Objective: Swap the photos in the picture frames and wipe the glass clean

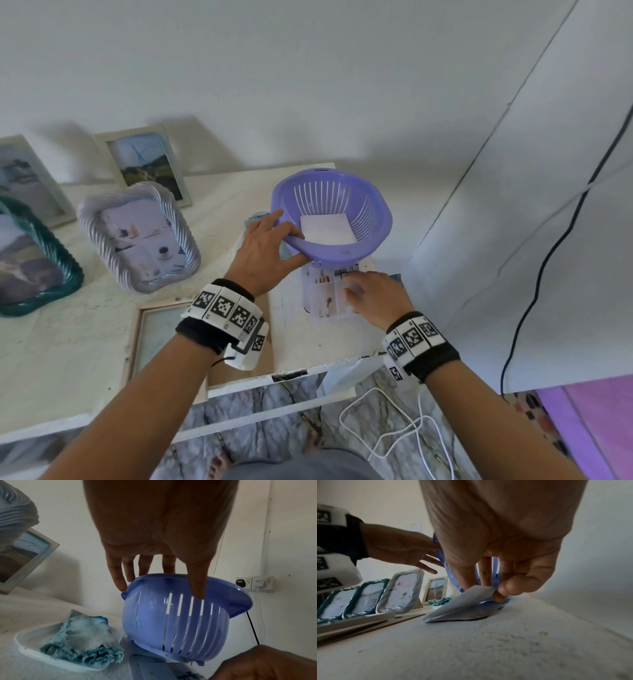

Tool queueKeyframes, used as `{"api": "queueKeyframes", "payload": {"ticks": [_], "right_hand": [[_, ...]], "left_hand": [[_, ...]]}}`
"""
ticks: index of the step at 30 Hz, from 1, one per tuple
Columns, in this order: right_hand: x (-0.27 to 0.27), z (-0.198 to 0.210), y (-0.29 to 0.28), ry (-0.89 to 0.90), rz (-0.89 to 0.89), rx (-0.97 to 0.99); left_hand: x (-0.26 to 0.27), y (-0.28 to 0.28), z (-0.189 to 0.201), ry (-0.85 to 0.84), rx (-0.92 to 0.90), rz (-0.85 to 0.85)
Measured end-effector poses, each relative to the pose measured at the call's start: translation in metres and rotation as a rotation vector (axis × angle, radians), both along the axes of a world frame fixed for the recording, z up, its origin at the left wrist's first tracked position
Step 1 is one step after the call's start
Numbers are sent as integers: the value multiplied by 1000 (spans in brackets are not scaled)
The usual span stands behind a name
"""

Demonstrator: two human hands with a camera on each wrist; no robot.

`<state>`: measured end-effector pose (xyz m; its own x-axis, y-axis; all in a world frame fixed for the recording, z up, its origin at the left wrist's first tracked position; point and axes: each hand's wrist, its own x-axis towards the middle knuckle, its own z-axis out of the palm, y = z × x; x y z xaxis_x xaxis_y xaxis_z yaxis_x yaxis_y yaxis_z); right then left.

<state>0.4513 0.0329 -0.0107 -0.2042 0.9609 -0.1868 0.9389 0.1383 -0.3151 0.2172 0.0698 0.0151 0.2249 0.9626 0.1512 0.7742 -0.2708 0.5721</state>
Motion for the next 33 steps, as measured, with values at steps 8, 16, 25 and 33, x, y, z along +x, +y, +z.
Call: {"api": "queueKeyframes", "payload": {"ticks": [8,16,25,33], "right_hand": [[-12,-9,11,-112,53,38],[10,-6,-3,23,-96,-22],[78,45,12,53,-328,142],[24,116,89,1,-17,298]], "left_hand": [[-2,-4,-5,-16,6,2],[2,-19,-16,-3,28,27],[9,-39,-38,91,139,1],[3,-42,-41,52,132,-67]]}}
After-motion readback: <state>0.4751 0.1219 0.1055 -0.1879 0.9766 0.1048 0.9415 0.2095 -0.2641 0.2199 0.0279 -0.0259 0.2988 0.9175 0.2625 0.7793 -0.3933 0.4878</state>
